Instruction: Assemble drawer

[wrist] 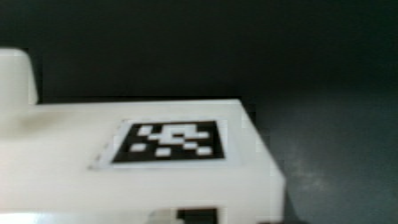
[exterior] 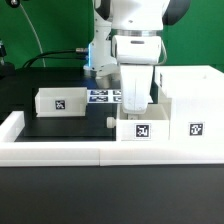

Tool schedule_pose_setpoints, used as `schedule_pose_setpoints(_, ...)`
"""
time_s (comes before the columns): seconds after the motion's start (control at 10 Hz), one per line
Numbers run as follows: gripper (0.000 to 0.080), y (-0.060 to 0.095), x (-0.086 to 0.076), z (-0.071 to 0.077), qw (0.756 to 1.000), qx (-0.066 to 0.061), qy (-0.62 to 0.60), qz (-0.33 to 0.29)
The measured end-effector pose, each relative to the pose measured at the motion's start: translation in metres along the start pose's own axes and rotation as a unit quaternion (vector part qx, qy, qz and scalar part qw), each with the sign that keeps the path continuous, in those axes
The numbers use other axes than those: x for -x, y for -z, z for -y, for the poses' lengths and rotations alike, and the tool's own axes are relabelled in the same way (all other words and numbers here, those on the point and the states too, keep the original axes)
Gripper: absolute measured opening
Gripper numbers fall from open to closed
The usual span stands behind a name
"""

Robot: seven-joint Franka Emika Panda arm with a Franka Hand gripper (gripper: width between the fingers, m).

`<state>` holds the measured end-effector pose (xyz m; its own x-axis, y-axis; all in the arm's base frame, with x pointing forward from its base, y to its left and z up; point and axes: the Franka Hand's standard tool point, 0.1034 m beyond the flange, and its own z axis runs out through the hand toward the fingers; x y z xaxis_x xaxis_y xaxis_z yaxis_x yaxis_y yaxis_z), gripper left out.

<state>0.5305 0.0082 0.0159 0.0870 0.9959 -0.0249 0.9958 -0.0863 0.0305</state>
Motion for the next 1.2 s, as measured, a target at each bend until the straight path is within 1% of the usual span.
schedule_pose_setpoints(0.1,0.0041,-0.0001,0.0003,0.0000,1.000,0.000,0.000,0.000)
schedule_pose_setpoints(0.2,0.0041,-0.0007,0.0015,0.0017,1.000,-0.007,-0.001,0.002)
schedule_pose_setpoints(0.3,0.0041,-0.0009,0.0037,0.0032,1.000,-0.020,-0.001,0.007)
schedule_pose_setpoints(0.6,0.0041,-0.0012,0.0037,0.0035,1.000,-0.020,-0.001,0.007)
schedule_pose_setpoints(0.7,0.0041,-0.0022,0.0056,0.0072,0.999,-0.033,0.003,0.011)
schedule_pose_setpoints(1.2,0.0041,-0.0023,0.0056,0.0072,0.999,-0.033,0.003,0.011)
